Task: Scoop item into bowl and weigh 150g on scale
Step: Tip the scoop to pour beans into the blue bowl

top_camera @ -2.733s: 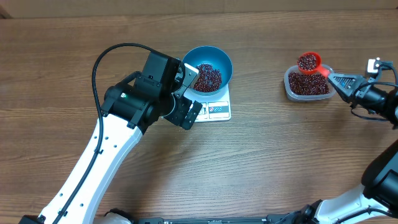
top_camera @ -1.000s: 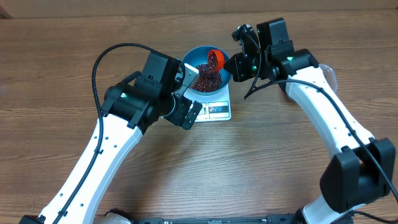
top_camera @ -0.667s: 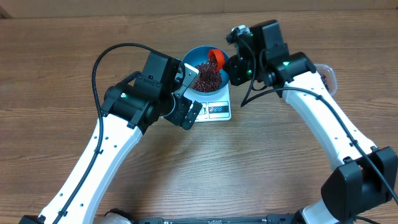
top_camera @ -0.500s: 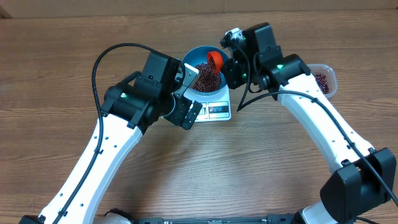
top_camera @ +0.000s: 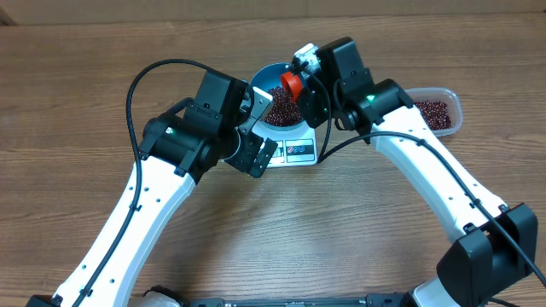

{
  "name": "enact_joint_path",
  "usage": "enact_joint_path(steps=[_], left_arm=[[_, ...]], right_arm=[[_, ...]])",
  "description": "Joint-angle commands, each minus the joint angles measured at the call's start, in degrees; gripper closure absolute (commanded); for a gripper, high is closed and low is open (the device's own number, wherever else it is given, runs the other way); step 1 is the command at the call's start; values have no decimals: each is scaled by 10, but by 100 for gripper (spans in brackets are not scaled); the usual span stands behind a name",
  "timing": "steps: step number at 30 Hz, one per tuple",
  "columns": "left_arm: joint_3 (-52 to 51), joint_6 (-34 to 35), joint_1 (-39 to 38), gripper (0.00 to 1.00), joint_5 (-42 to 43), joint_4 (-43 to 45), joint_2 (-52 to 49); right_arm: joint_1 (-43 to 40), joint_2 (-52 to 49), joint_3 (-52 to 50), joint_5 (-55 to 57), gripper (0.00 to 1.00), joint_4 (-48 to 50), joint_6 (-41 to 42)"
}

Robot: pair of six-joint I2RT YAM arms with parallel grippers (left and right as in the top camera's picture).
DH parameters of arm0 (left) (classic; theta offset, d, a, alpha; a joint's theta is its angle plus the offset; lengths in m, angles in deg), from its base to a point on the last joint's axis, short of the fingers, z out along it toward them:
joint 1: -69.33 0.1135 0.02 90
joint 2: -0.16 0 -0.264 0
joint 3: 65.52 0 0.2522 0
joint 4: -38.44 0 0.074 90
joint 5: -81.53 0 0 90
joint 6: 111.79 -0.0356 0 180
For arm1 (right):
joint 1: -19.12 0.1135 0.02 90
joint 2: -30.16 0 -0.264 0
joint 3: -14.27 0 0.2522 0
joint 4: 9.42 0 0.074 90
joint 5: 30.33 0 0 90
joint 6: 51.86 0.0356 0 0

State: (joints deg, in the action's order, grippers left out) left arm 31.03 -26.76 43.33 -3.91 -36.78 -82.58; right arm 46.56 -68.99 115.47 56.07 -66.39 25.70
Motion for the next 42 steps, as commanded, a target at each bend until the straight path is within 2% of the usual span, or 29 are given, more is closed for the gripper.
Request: enact_joint_path(steps=[1,29,36,42], left_arm=[[-4,-12,1,0,9,2,-4],[-4,-13,1,0,9,2,-4],[-4,-12,1,0,9,2,-4],[-4,-13,1,0,9,2,-4]], right_arm=[[13,25,23,31,96,0,-25],[29,25,23,36,96,-11,-117],[29,26,23,35,96,-10,-110],[4,33,23,7,96,-10,-34]])
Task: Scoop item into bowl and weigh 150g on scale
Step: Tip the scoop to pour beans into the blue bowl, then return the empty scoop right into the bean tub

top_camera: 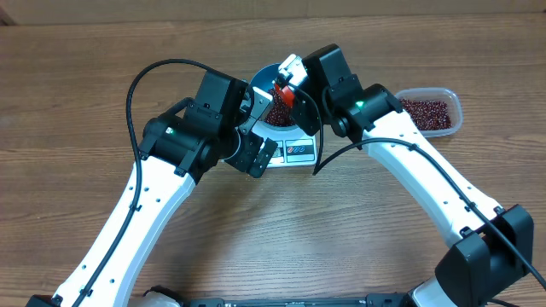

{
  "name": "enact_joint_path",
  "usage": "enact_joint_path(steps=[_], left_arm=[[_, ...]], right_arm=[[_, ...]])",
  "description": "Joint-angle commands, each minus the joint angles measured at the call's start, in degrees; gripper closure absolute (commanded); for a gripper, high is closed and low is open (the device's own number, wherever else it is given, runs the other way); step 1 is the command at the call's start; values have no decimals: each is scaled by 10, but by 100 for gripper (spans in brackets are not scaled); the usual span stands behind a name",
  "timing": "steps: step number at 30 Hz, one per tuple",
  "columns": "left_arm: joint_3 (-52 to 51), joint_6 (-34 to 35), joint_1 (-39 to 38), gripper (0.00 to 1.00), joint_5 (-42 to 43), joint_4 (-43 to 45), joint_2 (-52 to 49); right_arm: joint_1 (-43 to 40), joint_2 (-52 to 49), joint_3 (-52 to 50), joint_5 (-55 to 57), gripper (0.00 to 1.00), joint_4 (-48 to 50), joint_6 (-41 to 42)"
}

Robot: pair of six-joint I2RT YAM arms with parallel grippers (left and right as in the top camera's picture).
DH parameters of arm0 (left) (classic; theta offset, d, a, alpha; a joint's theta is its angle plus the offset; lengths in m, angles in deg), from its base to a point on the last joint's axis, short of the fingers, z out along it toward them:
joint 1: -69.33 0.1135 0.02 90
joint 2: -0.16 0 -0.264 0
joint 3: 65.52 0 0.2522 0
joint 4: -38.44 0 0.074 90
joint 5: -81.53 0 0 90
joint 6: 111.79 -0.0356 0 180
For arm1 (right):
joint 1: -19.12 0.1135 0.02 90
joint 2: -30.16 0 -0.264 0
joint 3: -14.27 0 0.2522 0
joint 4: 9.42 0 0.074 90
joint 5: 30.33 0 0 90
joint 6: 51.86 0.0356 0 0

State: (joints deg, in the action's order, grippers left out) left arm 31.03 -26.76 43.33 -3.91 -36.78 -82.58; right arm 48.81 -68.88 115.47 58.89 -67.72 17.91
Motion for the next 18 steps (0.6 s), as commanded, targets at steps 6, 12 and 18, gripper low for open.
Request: enact_joint_path(steps=[6,12,18], left_arm=[[-4,-12,1,0,9,2,-4],[-4,-12,1,0,9,2,-4],[-4,-12,1,1,9,2,-4]], right_arm=[[-101,65,23,-196,97,6,57],[-202,112,23,-262,96,-7,110],[-311,163,23,-247,97,-66,123]])
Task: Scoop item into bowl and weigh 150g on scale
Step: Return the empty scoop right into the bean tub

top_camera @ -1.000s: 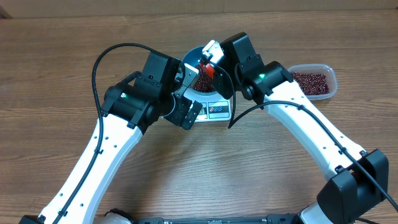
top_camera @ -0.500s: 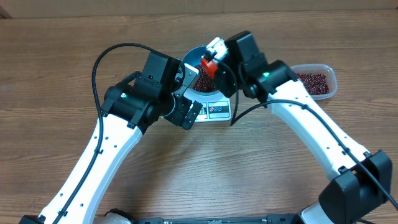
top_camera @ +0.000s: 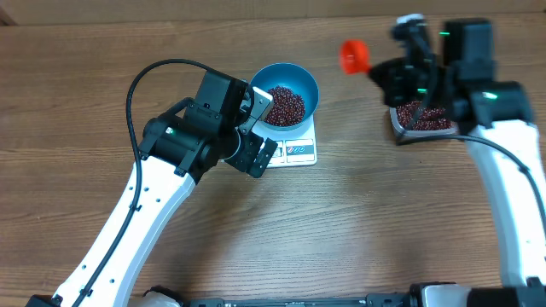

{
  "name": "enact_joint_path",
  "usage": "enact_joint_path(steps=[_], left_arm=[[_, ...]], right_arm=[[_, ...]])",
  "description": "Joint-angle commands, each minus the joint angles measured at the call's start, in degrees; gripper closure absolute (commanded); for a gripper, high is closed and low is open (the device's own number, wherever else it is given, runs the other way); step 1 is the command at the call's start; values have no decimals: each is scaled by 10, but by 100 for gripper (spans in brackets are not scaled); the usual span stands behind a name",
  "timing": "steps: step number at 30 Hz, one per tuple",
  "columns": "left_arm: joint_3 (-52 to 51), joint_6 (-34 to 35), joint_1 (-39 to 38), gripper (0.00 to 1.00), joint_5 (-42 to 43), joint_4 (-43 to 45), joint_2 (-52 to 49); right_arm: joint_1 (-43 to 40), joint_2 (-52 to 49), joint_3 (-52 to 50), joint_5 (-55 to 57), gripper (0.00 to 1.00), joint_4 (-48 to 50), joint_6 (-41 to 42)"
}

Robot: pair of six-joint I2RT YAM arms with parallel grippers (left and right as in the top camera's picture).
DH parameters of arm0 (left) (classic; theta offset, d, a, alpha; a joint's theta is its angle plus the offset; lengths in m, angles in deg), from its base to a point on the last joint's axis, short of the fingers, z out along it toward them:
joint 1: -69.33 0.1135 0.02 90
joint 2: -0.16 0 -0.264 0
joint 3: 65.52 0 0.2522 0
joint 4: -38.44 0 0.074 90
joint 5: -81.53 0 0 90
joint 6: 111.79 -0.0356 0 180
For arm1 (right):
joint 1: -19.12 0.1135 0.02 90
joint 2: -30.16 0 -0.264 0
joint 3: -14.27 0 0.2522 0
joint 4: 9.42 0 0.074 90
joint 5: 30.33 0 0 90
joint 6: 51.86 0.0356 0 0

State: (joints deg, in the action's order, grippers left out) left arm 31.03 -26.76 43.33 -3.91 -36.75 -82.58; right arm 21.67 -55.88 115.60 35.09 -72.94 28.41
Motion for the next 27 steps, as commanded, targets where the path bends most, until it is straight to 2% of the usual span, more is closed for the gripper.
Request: enact_joint_path(steps=[1,6,10,16,27], left_arm=[[-4,-12,1,0,9,2,-4],[-4,-13,1,0,9,2,-4],[-4,-13,1,0,9,2,-4],[-4,-13,1,0,9,2,-4],[-4,-12,1,0,9,2,-4]], right_arm=[[-57,37,22,3,96,-27,19],[-133,30,15,140,96,-100,18],[-158,9,3,209,96,-126,18],[-147,-19,-20,275,96,-103,18],[-110,-72,-21,313,97,-106,3]])
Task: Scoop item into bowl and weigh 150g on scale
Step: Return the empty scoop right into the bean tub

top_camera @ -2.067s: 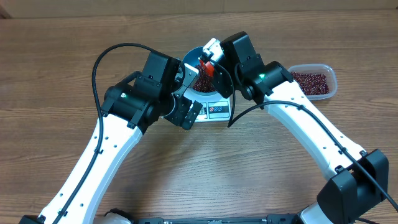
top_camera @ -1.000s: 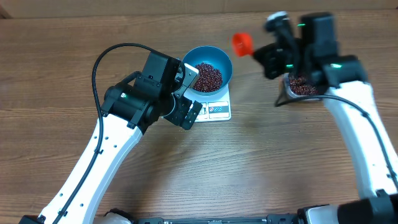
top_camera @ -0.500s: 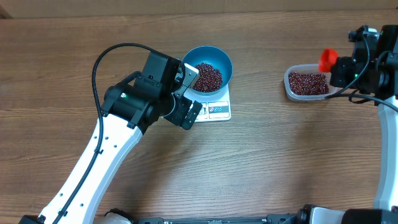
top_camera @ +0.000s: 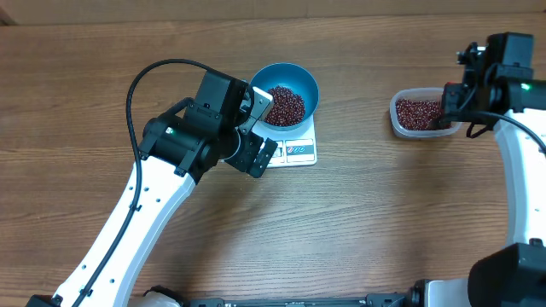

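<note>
A blue bowl (top_camera: 290,85) holding red beans (top_camera: 286,103) stands on a small white scale (top_camera: 299,151) at the table's middle back. My left gripper (top_camera: 261,128) sits at the bowl's left side, one finger by the rim and the other by the scale's front corner, open. A clear tub of red beans (top_camera: 415,113) lies at the right. My right gripper (top_camera: 454,109) hangs over the tub's right end, its fingers pointing down and hidden by the wrist. No red scoop shows in this view.
The wooden table (top_camera: 367,222) runs wide in front of the scale. A black cable (top_camera: 149,72) loops from the left arm toward the back left. The right arm's white link (top_camera: 520,170) stands along the right edge.
My right gripper has moved from above the tub's left end, where it held the red scoop out to the left, to the tub's right end. The scoop is out of sight. The left arm is unchanged.
My right gripper held the red scoop over the blue bowl, then lower and further left over the beans in it. Then it was back at the tub with the scoop raised. Now it is over the tub's right end. The left gripper stayed beside the bowl throughout.
</note>
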{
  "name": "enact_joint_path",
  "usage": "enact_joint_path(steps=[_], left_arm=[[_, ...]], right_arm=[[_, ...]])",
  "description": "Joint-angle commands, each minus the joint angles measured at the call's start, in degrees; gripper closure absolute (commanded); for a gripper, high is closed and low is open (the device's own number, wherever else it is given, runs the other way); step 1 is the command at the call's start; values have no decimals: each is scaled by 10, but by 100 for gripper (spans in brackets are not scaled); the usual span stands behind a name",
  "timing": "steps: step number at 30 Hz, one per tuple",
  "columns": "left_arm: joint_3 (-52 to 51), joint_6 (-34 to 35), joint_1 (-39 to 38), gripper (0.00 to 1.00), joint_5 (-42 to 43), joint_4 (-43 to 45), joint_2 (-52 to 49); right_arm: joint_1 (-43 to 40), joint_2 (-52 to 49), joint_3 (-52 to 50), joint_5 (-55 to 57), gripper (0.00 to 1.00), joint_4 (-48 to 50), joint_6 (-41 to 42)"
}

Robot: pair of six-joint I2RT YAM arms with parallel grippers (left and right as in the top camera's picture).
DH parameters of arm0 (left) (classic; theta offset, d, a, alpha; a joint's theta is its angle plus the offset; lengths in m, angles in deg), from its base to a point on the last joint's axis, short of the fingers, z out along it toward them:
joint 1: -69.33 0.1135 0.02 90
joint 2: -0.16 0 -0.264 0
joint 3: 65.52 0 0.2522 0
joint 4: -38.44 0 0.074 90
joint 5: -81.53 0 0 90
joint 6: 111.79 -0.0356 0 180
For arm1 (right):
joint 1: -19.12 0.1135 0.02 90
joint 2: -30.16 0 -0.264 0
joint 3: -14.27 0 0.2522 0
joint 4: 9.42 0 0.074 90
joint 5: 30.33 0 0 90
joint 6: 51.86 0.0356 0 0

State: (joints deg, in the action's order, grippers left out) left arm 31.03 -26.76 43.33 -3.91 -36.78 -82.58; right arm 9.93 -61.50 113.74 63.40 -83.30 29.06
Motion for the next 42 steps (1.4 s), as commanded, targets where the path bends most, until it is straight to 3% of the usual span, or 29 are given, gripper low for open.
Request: enact_joint_path(steps=[1,25,42], left_arm=[[-4,-13,1,1,9,2,-4],[-4,-13,1,0,9,2,-4],[-4,-12,1,0,9,2,-4]], right_arm=[[9,-20,-2,32,97,-4,-4],[38,-152,-2,62,96,15,-34],[42,-160,-2,-161,96,14,-75]])
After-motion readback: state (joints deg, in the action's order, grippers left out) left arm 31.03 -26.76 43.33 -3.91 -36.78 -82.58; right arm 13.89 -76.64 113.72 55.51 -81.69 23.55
